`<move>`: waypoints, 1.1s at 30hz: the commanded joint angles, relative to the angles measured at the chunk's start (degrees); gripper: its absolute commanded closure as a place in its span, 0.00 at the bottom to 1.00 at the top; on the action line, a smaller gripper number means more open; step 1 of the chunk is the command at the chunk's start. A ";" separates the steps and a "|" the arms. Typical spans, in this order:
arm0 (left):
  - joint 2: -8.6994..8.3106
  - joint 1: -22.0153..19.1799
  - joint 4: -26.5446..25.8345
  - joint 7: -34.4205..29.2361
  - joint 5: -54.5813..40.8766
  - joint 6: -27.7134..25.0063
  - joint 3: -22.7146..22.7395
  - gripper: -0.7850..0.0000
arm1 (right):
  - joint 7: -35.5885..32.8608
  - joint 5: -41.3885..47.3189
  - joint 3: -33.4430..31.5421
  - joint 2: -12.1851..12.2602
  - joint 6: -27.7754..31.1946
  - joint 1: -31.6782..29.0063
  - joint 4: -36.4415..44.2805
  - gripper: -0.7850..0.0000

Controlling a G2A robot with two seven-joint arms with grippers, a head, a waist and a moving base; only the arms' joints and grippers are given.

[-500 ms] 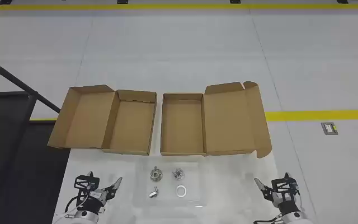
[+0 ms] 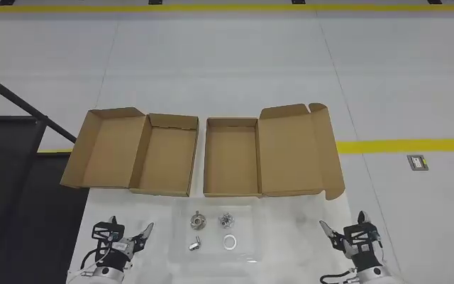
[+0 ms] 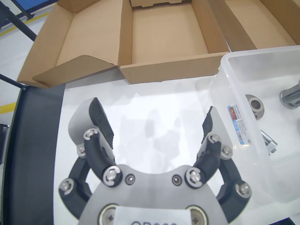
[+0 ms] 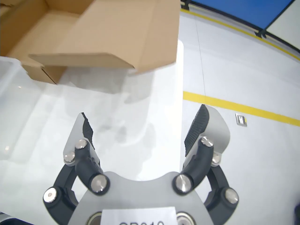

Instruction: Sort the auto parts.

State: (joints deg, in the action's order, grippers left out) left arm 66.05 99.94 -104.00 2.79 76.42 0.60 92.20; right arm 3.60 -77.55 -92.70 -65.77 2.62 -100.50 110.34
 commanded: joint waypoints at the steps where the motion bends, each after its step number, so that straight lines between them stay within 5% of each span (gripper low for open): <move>1: 0.04 0.80 -0.66 1.58 -0.30 -0.16 0.58 0.00 | -0.34 -2.22 -0.61 0.15 1.52 -0.53 4.52 0.00; 7: 0.21 2.79 -1.65 5.16 -0.88 0.57 2.56 0.00 | -6.80 -11.71 1.41 0.86 11.24 1.06 15.83 0.00; 14: 0.62 4.75 -1.73 7.80 -2.73 2.44 3.86 0.00 | -20.49 -11.66 14.99 0.47 21.72 10.70 17.85 0.00; 16: 0.62 4.75 -1.73 7.80 -2.73 2.44 3.86 0.00 | -25.75 -10.21 18.60 0.08 22.30 14.16 16.80 0.00; 29: 0.62 4.75 -1.73 7.80 -2.73 2.44 3.86 0.00 | -26.06 -10.51 19.04 0.06 22.35 14.26 16.73 0.00; 33: 0.62 4.75 -1.73 7.80 -2.73 2.44 3.86 0.00 | -31.99 -9.66 25.65 -0.76 21.98 18.64 15.51 0.00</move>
State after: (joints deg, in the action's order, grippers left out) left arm 66.67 104.69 -105.73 10.59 73.70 3.03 96.06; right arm -26.59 -88.18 -69.29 -66.23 24.86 -83.62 126.27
